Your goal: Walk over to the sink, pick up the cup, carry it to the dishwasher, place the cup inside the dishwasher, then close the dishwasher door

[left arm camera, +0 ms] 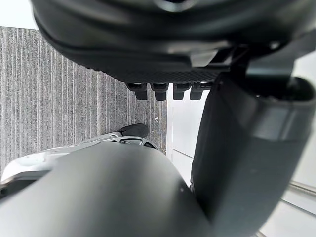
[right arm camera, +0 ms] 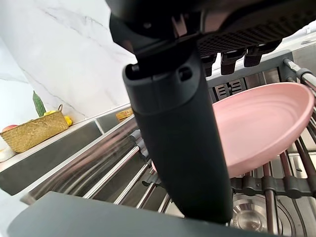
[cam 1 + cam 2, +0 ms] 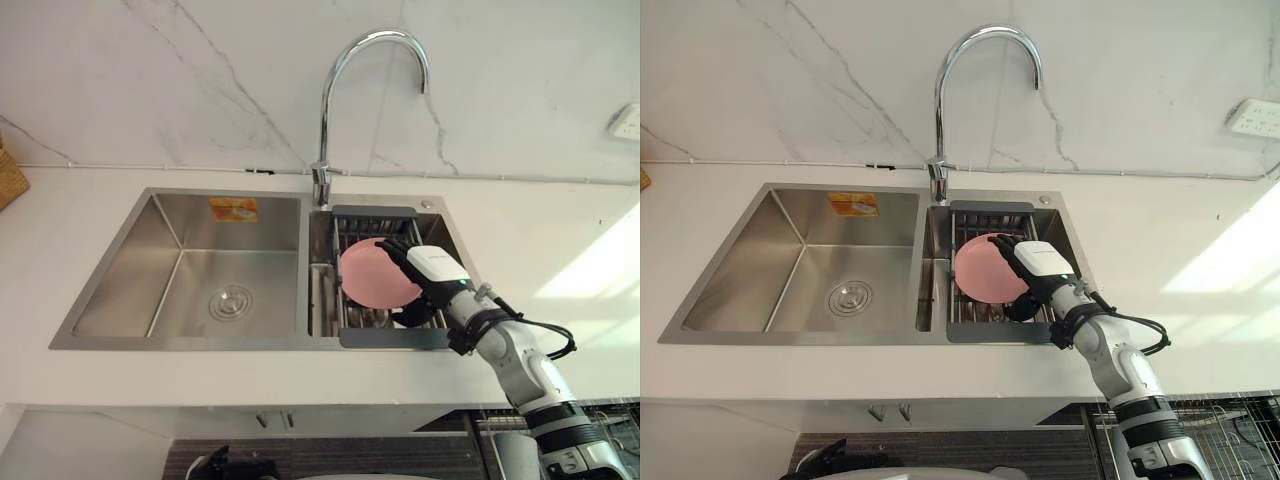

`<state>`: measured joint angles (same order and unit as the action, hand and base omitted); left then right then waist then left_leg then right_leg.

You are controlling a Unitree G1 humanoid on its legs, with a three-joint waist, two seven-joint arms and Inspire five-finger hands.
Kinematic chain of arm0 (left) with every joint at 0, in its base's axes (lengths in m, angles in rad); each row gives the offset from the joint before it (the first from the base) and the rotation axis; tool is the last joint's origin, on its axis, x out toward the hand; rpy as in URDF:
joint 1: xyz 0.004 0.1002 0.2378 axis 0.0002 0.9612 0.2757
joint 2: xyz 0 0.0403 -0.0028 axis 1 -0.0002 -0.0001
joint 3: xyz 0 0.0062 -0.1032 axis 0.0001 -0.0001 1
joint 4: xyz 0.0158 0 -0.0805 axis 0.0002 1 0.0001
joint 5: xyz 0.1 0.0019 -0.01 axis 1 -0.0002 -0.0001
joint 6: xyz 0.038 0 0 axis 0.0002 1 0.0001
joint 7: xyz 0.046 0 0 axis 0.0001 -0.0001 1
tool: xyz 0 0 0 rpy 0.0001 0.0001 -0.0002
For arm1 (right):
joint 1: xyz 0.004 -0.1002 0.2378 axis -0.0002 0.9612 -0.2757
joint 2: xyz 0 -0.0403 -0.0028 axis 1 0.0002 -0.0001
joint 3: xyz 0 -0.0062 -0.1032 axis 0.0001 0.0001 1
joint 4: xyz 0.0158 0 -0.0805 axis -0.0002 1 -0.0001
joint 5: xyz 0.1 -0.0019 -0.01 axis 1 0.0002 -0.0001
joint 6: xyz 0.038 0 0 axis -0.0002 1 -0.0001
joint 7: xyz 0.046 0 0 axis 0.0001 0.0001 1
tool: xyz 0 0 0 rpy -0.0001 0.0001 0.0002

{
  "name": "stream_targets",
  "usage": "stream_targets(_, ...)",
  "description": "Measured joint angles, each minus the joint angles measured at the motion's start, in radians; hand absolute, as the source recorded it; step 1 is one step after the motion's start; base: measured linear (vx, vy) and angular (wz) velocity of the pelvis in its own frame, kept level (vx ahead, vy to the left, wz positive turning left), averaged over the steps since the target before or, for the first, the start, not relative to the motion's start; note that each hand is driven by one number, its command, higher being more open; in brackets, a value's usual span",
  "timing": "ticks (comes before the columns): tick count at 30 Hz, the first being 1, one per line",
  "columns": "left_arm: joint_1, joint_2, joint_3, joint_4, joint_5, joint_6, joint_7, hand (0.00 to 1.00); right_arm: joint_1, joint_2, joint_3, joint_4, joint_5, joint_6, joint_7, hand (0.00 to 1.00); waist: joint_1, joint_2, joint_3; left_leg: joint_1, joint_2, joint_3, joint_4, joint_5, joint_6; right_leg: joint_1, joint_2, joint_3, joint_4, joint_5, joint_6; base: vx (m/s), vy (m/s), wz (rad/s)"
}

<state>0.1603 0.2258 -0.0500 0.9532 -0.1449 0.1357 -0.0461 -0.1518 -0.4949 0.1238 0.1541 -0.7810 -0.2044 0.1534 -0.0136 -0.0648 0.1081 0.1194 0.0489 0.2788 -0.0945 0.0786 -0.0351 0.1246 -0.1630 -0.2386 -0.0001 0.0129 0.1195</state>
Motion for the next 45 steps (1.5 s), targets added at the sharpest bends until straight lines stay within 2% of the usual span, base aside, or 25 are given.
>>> stream_targets(9, 0.000, 0.001, -0.001, -0.004, 0.002, -0.001, 0.000, 1.00, 0.004, 0.029, 0.001, 0.058, -0.048, -0.005, -0.076, 1.00, 0.001, 0.002, 0.001, -0.007, 0.000, -0.021, 0.000, 0.004, 0.000, 0.004, 0.000, -0.017, -0.001, -0.001, 0.000, 0.00, -0.002, 0.06)
stream_targets(17, -0.001, 0.002, -0.003, -0.005, 0.005, 0.001, 0.000, 1.00, 0.004, 0.030, 0.021, 0.073, -0.162, -0.047, -0.150, 1.00, 0.003, 0.003, 0.002, -0.006, 0.000, -0.021, 0.000, 0.004, 0.000, 0.005, 0.000, -0.018, 0.000, -0.002, 0.000, 0.00, 0.000, 0.00)
stream_targets(22, -0.011, 0.011, -0.037, -0.004, 0.002, 0.002, -0.001, 1.00, 0.001, 0.029, 0.043, 0.095, -0.194, -0.049, -0.197, 1.00, 0.010, 0.002, 0.002, -0.003, 0.000, -0.027, 0.000, 0.004, 0.000, 0.014, -0.001, -0.028, 0.000, -0.005, 0.000, -0.01, 0.001, 0.04)
stream_targets(29, -0.015, 0.010, -0.038, -0.005, 0.006, 0.004, -0.001, 1.00, -0.028, 0.029, 0.080, 0.147, -0.234, -0.021, -0.270, 1.00, 0.024, 0.001, 0.002, -0.006, 0.000, -0.037, 0.000, 0.005, -0.003, 0.018, -0.001, -0.039, 0.000, -0.009, 0.002, -0.01, 0.002, 0.04)
stream_targets(35, -0.021, 0.010, -0.039, -0.006, 0.008, 0.004, -0.003, 1.00, -0.068, 0.043, 0.100, 0.206, -0.266, 0.014, -0.278, 1.00, 0.036, -0.001, 0.003, -0.014, -0.003, -0.054, 0.000, 0.008, 0.001, 0.020, -0.005, -0.056, 0.000, -0.008, 0.001, 0.02, 0.003, 0.09)
stream_targets(45, -0.024, 0.010, -0.040, -0.007, 0.024, 0.010, -0.004, 1.00, -0.084, 0.056, 0.120, 0.251, -0.283, 0.047, -0.315, 1.00, 0.039, -0.001, 0.003, -0.007, -0.004, -0.070, 0.000, 0.011, -0.003, 0.033, -0.004, -0.070, 0.001, -0.020, 0.006, -0.02, 0.002, 0.04)
